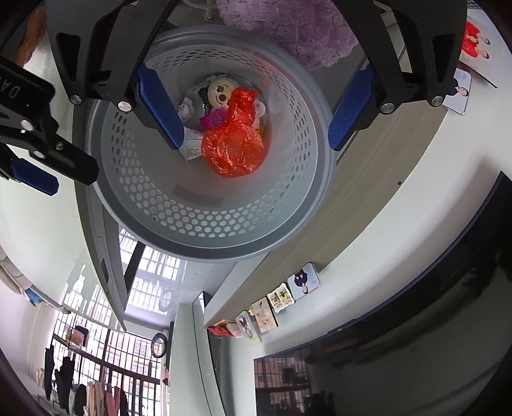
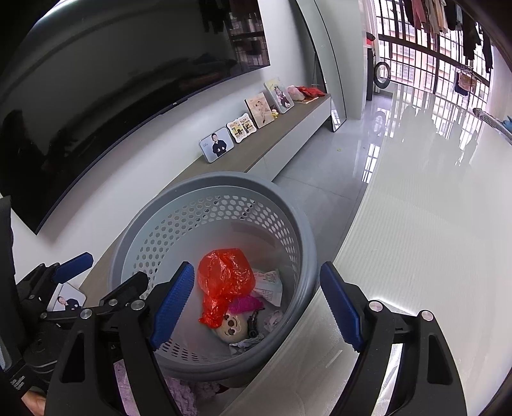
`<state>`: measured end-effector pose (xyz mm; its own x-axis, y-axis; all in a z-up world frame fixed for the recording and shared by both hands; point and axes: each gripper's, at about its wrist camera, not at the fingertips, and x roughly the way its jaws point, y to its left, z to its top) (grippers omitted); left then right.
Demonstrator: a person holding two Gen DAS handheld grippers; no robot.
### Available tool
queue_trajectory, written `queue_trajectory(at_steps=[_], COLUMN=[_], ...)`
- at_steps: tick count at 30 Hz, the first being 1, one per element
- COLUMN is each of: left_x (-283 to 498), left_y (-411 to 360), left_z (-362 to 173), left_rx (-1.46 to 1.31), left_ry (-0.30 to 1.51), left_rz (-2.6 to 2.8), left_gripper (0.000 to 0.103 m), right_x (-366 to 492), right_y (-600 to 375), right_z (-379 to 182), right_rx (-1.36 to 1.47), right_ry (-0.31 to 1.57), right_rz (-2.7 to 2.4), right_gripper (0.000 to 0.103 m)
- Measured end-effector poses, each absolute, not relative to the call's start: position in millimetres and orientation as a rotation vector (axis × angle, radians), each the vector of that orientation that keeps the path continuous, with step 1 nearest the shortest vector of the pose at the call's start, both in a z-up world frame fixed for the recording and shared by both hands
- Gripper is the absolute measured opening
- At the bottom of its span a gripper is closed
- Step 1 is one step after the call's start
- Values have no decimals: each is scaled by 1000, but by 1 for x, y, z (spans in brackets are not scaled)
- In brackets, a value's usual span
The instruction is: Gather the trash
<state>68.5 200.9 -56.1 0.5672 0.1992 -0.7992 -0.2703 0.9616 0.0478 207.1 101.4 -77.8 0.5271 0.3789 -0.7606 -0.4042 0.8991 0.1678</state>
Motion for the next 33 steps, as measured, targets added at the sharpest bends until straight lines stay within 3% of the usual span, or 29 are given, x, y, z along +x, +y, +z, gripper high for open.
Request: queue_trajectory(at_steps=[14,33], left_x=[78,83], left_y=[205,203], left_z=[-55,-55], left_rx=[-72,-63], left_ry=[920,924], left_rz=[296,298], left_gripper=[96,96], right_x=[208,210], right_y=[98,95], right_z=[-81,-83], right_rx=[-17,-1], right_ry=[920,929], right_rz=[447,448], right_gripper=[77,77])
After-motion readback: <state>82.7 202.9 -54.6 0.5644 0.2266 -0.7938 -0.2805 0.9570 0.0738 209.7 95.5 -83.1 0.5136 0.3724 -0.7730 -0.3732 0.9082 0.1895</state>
